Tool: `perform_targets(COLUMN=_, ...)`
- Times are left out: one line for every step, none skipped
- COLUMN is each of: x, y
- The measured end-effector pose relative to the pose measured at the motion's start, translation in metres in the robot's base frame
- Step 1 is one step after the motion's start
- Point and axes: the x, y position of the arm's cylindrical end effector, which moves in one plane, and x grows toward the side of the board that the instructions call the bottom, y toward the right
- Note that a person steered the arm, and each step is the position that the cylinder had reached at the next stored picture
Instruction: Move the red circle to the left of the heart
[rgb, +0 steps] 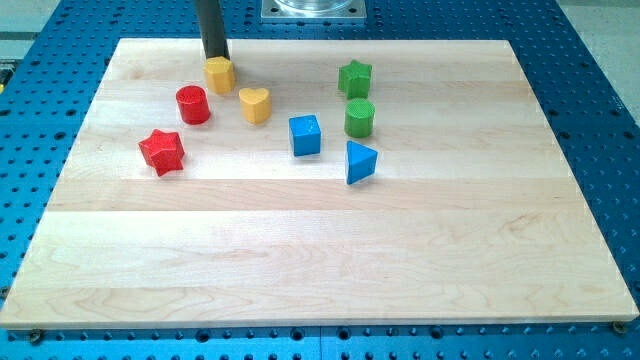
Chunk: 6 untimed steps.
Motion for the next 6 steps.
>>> perform_targets(x=-0.001, y=-0.001)
perform_targets(x=-0.004, y=-0.001)
perform_targets(x=-0.027, y=0.003)
perform_targets(x=-0.027, y=0.061)
perform_targets(x=-0.023, y=0.046)
perform_targets(x=-0.029, y=-0.005)
